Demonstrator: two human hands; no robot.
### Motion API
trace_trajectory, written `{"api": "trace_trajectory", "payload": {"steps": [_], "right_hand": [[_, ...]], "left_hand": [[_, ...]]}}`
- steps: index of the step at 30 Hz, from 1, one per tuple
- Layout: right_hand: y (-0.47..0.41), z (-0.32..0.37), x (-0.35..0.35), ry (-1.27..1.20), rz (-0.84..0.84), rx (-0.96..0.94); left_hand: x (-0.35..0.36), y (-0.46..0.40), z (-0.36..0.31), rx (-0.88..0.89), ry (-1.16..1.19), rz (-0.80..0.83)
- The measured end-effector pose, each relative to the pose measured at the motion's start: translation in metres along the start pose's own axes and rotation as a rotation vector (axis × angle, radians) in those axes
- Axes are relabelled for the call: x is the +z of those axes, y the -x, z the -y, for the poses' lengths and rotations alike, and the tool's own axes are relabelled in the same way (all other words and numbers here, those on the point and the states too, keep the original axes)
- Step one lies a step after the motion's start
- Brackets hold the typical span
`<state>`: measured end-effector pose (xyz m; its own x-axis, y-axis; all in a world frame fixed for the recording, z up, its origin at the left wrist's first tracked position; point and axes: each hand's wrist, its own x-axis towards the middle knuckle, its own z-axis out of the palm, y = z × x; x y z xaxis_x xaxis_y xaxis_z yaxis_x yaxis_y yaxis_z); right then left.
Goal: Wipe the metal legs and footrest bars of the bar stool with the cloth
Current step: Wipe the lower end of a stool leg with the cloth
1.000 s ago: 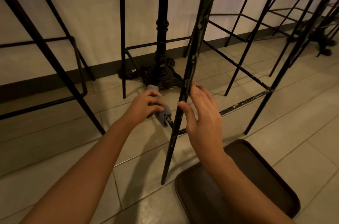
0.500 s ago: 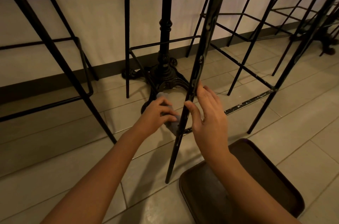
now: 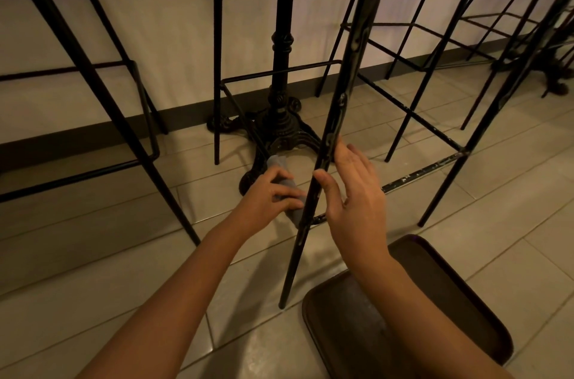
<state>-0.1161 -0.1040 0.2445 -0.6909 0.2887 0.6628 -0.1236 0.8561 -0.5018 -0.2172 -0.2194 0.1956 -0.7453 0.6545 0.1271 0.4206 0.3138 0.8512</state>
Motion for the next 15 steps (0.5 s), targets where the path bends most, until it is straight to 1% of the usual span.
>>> {"api": "trace_trajectory", "payload": {"steps": [3,5,7,9,11,13,15], "right_hand": [[0.0,0.0,0.0,0.001,0.008,0.009],[0.0,0.0,0.0,0.008,0.004,0.0],[0.0,0.0,0.0,0.01,0.004,-0.005],[0.0,0.0,0.0,0.01,0.009,-0.003],[0.0,0.0,0.0,0.016,0.005,-0.005],[0.0,0.0,0.0,0.021,-0.003,-0.01],[0.0,0.001,0.0,0.025,-0.009,-0.013]], "left_hand": [[-0.004,-0.002,0.006,-0.028,-0.034,0.083],[-0.007,-0.007,0.01,-0.035,-0.104,0.121],[-0.01,-0.012,0.011,-0.041,-0.218,0.099],[-0.012,-0.015,0.008,-0.031,-0.35,0.005],[-0.013,-0.014,0.008,0.013,-0.412,-0.069],[-0.012,-0.01,0.009,0.052,-0.417,-0.045],[-0.01,-0.003,0.009,0.059,-0.35,0.002]]}}
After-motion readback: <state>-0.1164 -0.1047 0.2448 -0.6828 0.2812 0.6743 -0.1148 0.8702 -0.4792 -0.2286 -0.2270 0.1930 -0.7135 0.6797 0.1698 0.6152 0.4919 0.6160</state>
